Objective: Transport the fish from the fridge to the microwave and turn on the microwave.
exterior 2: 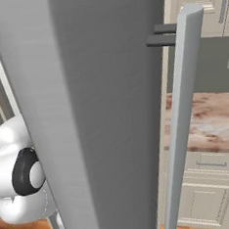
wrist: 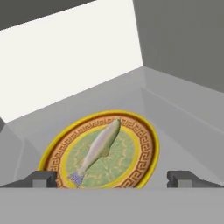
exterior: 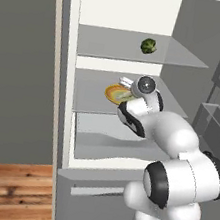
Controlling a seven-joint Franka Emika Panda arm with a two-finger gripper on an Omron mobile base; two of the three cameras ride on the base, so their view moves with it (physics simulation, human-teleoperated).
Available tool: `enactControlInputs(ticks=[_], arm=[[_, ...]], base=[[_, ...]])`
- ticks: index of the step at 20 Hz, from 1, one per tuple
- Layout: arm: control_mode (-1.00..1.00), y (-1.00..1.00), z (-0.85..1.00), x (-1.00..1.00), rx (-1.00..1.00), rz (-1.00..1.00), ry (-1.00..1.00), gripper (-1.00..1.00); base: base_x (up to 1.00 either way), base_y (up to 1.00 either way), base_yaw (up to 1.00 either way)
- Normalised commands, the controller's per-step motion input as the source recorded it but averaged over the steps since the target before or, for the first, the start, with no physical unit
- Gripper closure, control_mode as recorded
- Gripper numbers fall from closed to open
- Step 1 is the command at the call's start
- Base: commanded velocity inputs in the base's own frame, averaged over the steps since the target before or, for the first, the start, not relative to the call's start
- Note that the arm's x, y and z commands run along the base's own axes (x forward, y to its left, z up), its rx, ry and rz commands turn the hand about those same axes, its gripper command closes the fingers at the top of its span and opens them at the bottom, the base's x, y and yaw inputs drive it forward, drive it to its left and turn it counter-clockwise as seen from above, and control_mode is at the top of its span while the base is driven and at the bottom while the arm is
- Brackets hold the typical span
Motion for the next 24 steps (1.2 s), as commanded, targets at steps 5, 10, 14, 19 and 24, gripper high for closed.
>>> enactControlInputs(ticks=[5,10,14,19,24], arm=[[-1.00,-0.04,0.00,0.09,0.00,0.02,0.02,-1.00],[-1.00,-0.01,-0.01,0.06,0.00,0.00,0.04,-1.00],[-1.00,-0.05,0.00,0.06,0.00,0.01,0.05,-1.00],[-1.00,0.00,-0.02,0.00,0.02,0.03,0.02,-1.00],[-1.00,0.00,-0.03,0.00,0.01,0.04,0.00,-1.00]], base=[[0.00,0.00,0.00],[0.00,0.00,0.00],[0.00,0.00,0.00],[0.00,0.00,0.00],[0.00,0.00,0.00]])
